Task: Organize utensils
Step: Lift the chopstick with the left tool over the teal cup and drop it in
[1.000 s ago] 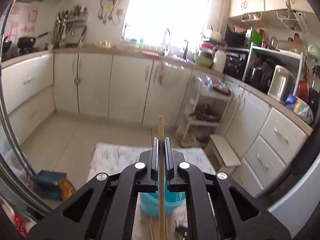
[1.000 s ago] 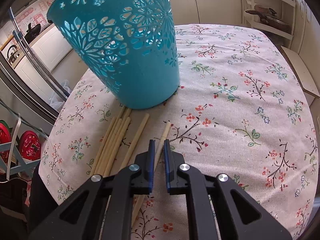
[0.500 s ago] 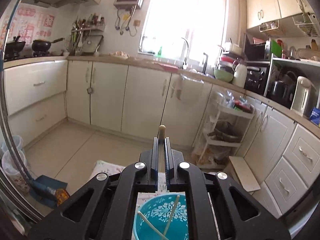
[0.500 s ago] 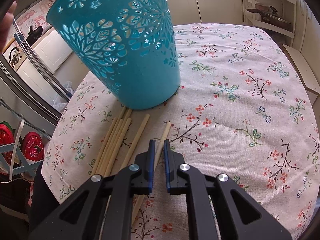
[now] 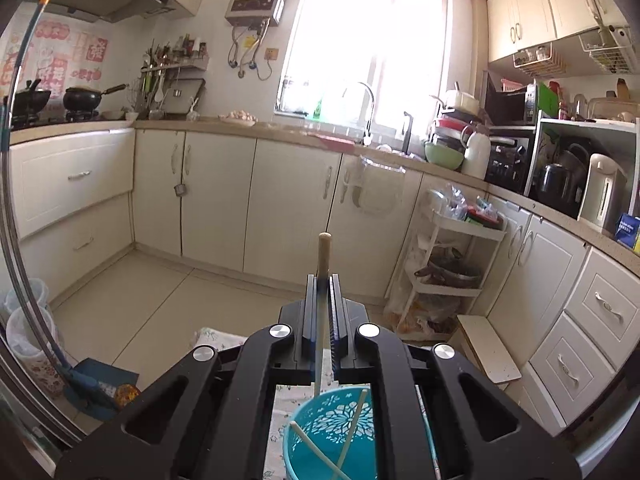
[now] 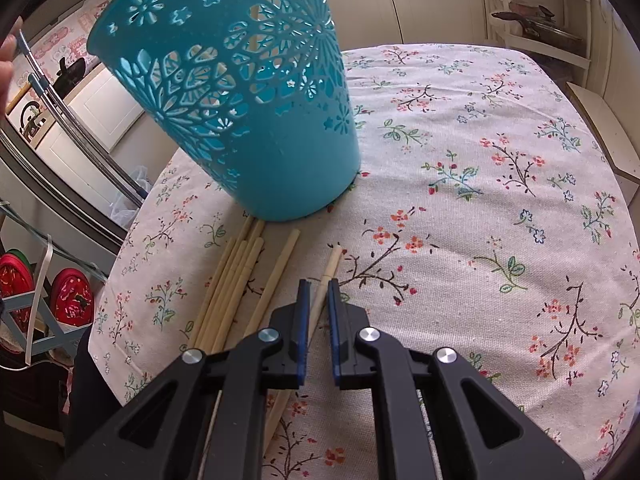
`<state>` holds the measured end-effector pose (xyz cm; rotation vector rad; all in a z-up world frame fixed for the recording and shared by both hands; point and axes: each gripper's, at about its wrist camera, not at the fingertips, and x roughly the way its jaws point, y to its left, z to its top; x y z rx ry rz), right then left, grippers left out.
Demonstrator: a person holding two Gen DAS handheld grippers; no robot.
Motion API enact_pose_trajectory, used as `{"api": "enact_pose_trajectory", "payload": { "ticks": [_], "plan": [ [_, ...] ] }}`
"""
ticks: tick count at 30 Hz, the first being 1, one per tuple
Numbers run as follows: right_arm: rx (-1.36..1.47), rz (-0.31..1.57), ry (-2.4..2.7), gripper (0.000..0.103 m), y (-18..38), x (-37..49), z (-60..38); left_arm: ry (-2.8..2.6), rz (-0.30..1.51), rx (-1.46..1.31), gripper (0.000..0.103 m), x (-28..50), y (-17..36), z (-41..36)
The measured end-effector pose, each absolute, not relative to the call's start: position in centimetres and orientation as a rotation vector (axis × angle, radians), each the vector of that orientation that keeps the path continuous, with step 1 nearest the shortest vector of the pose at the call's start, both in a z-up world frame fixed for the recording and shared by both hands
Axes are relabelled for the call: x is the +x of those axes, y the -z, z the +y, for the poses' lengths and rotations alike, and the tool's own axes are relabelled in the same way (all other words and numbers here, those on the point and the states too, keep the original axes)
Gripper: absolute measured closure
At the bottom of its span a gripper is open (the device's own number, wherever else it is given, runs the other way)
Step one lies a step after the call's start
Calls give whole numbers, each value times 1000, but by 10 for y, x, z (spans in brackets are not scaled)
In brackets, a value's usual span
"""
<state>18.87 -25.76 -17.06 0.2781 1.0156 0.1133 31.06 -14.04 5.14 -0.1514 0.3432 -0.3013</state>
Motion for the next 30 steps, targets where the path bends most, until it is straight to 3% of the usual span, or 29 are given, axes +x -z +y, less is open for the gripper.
{"api": "enact_pose_trajectory", "payload": {
  "ticks": [5,14,30],
  "plan": [
    [269,1014,-111,93,171,188,-255,328,331,-155,98,300,-68,-138],
    [265,1008,-115,93,171,188,-254,334,423,-160,98,298,-35,-141],
    [266,1006,-114,94,171,187,-254,345,335,-185,98,286,-79,-126]
  ]
}}
